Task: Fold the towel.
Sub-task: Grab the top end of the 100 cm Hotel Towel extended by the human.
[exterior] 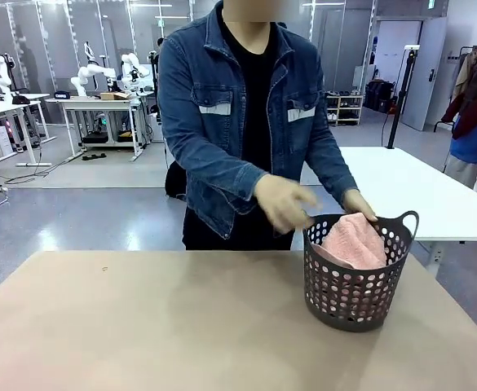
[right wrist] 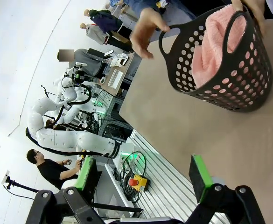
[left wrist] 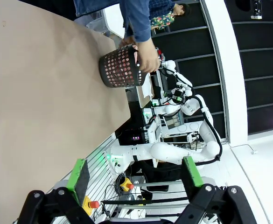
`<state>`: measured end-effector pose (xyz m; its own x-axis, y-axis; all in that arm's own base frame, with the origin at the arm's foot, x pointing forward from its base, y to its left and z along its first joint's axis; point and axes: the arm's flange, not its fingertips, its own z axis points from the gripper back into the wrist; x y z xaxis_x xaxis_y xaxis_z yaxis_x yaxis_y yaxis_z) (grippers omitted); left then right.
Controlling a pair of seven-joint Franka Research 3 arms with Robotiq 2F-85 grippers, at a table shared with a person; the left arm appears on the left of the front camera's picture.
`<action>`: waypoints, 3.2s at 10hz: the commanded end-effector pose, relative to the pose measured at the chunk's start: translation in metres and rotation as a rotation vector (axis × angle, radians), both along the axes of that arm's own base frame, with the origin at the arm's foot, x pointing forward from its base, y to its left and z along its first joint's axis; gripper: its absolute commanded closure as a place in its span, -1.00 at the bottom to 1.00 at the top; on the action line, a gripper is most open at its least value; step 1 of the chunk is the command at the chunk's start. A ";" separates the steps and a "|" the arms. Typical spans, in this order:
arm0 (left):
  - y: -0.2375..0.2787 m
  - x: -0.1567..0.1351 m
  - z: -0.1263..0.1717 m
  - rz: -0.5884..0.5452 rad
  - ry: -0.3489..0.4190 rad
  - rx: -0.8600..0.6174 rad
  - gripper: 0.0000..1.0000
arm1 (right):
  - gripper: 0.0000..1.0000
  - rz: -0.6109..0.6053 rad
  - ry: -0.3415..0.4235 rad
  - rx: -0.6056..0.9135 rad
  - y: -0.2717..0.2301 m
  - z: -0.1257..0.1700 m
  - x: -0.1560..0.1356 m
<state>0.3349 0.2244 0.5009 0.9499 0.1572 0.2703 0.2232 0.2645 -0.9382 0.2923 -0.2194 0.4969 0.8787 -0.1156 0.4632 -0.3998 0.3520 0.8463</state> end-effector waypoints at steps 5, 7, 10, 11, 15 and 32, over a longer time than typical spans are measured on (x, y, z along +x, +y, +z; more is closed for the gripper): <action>0.001 -0.002 -0.001 -0.015 -0.013 -0.006 -1.00 | -1.00 0.005 -0.024 0.003 -0.002 0.001 0.001; 0.001 -0.002 -0.001 -0.015 -0.013 -0.006 -1.00 | -1.00 0.005 -0.024 0.003 -0.002 0.001 0.001; 0.001 -0.002 -0.001 -0.015 -0.013 -0.006 -1.00 | -1.00 0.005 -0.024 0.003 -0.002 0.001 0.001; 0.001 -0.002 -0.001 -0.015 -0.013 -0.006 -1.00 | -1.00 0.005 -0.024 0.003 -0.002 0.001 0.001; 0.001 -0.002 -0.001 -0.015 -0.013 -0.006 -1.00 | -1.00 0.005 -0.024 0.003 -0.002 0.001 0.001; 0.001 -0.002 -0.001 -0.015 -0.013 -0.006 -1.00 | -1.00 0.005 -0.024 0.003 -0.002 0.001 0.001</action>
